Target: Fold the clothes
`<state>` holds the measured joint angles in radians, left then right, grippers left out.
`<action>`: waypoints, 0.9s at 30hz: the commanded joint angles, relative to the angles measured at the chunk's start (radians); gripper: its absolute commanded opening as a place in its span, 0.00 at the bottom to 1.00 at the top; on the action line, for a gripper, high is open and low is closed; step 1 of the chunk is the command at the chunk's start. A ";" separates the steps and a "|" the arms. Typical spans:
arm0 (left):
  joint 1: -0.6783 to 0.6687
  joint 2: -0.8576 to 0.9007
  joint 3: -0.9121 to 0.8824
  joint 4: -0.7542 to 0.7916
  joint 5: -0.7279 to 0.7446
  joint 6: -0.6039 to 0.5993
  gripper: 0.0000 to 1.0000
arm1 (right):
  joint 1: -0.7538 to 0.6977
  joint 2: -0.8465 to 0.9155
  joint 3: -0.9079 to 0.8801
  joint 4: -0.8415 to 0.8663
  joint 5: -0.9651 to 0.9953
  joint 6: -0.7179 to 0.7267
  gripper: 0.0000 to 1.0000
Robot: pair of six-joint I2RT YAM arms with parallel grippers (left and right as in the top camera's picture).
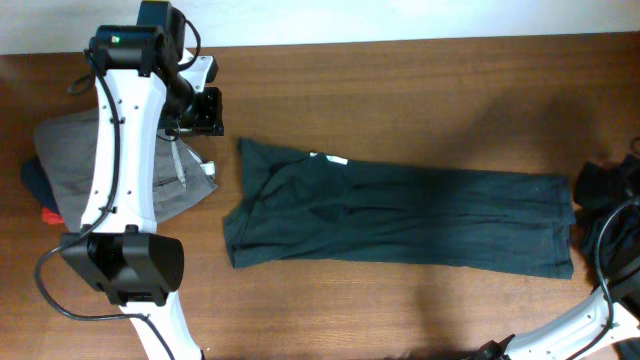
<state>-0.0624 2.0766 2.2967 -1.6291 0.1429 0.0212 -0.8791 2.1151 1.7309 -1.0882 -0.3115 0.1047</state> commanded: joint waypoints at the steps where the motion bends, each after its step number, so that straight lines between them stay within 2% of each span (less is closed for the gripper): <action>1: -0.001 -0.016 0.012 0.018 0.010 -0.006 0.42 | 0.001 0.001 -0.018 -0.046 -0.066 -0.101 0.41; 3: -0.001 -0.016 0.012 0.032 0.010 -0.006 0.43 | 0.003 0.001 -0.050 -0.059 -0.067 -0.101 0.50; 8: -0.001 -0.016 0.012 0.050 0.010 -0.006 0.46 | 0.008 0.001 -0.129 0.019 -0.118 -0.157 0.56; 10: -0.001 -0.016 0.012 0.054 0.010 -0.006 0.47 | 0.024 0.001 -0.186 0.096 -0.140 -0.180 0.65; 13: -0.001 -0.016 0.012 0.050 0.010 -0.006 0.47 | 0.045 0.001 -0.243 0.136 -0.132 -0.199 0.67; 18: -0.001 -0.016 0.012 0.050 0.010 -0.006 0.47 | 0.087 0.001 -0.327 0.164 -0.102 -0.230 0.67; 21: -0.001 -0.016 0.012 0.046 0.010 -0.006 0.47 | 0.086 0.001 -0.335 0.142 -0.022 -0.217 0.56; 23: -0.001 -0.016 0.012 0.040 0.010 -0.006 0.47 | 0.079 -0.003 -0.333 0.132 0.060 -0.171 0.54; 27: -0.001 -0.016 0.012 0.042 0.010 -0.006 0.47 | 0.072 -0.011 -0.333 0.110 0.061 -0.172 0.50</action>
<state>-0.0624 2.0766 2.2967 -1.5864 0.1425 0.0177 -0.8070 2.0895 1.4384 -0.9501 -0.3405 -0.0887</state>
